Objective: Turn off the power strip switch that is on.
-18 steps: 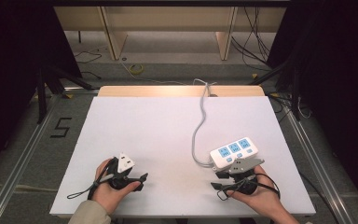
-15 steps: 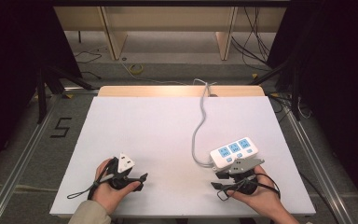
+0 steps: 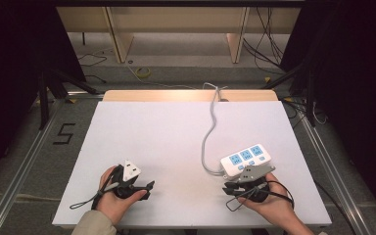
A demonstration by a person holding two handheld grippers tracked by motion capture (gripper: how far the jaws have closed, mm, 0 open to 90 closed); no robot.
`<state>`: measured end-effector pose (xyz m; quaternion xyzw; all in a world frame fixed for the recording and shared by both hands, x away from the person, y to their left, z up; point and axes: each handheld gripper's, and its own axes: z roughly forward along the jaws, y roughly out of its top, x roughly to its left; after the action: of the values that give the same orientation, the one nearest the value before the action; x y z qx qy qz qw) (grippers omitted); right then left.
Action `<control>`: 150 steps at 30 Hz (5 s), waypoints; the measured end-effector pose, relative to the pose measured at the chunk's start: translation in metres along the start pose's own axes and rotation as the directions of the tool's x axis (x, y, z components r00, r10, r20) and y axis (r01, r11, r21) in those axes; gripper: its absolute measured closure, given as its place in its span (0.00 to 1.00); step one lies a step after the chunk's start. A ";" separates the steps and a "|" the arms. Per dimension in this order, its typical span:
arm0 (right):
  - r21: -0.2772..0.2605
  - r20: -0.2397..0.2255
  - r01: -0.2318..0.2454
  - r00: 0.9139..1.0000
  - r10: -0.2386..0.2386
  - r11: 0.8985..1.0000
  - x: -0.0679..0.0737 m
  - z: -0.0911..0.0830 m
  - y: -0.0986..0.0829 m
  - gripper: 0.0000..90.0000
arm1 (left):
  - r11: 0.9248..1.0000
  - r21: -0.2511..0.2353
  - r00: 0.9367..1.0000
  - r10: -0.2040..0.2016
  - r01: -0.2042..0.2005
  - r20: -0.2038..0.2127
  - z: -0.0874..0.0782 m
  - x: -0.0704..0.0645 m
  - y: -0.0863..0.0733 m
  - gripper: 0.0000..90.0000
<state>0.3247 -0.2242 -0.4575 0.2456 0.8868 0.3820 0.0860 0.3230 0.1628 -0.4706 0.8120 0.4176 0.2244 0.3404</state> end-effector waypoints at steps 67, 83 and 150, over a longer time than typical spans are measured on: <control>0.016 0.095 -0.062 0.994 0.060 0.998 -0.016 -0.009 0.010 1.00 | 1.000 -0.007 1.000 0.003 -0.003 -0.016 -0.001 0.002 0.001 0.23; 0.022 0.118 -0.066 0.991 0.063 0.998 -0.019 -0.012 0.011 1.00 | 1.000 -0.006 1.000 0.005 -0.005 -0.018 -0.001 0.002 0.001 0.23; 0.021 0.203 -0.134 0.971 0.127 0.991 -0.048 -0.028 0.011 1.00 | 1.000 -0.005 1.000 0.012 -0.012 -0.027 -0.001 0.001 0.001 0.23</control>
<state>0.3610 -0.2599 -0.4313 0.3420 0.8619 0.3448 0.1458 0.3240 0.1635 -0.4691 0.8105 0.4168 0.2385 0.3354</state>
